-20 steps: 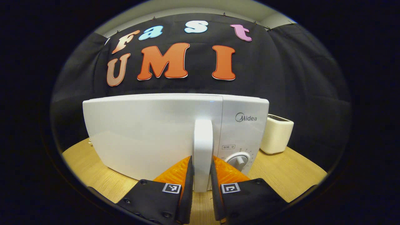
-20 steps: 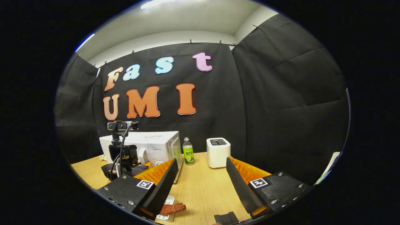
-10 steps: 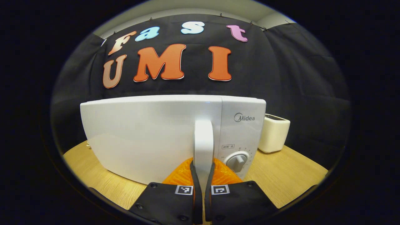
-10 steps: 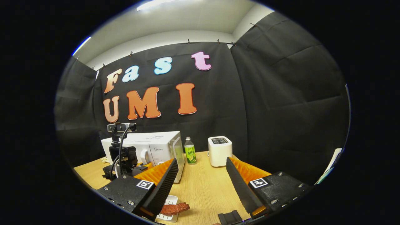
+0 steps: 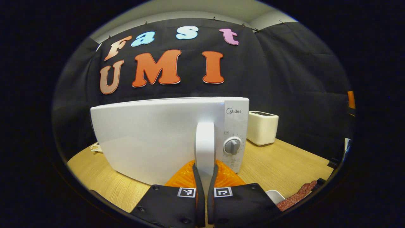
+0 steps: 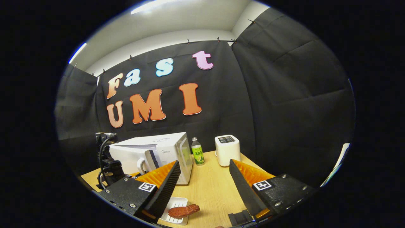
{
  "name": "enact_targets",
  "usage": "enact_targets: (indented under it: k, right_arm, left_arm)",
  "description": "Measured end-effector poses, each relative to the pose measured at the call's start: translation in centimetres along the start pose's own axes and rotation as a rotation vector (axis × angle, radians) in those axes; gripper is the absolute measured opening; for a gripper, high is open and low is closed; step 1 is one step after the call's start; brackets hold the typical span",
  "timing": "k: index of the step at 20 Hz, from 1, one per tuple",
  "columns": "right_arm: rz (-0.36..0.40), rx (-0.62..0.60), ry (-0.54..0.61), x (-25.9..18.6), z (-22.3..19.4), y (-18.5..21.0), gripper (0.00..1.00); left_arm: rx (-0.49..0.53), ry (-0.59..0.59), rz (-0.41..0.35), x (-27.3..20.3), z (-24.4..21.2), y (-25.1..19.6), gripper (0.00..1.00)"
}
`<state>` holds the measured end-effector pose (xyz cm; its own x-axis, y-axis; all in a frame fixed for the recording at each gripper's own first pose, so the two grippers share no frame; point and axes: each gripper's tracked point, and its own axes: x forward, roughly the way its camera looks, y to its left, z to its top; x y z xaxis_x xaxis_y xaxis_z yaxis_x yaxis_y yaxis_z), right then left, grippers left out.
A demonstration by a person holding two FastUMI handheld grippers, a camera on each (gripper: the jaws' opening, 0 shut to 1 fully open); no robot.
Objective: Open the microwave oven with the left hand, put the food in, and close the microwave oven.
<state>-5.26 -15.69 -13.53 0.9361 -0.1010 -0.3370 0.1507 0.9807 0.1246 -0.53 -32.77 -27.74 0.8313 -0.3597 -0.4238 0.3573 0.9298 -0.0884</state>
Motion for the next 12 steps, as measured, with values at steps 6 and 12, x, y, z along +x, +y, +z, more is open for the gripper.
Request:
enact_targets:
  k: [6,12]
  right_arm:
    - [0.019,-0.021,0.019,-0.8,-0.6,2.7,0.96]
    - [0.022,-0.076,0.037,-1.4,-1.6,4.9,0.96]
  left_arm:
    - [-0.022,0.022,-0.055,-7.1,-1.1,2.9,0.06]
    - [0.009,0.006,-0.015,-14.2,-2.2,8.1,0.11]
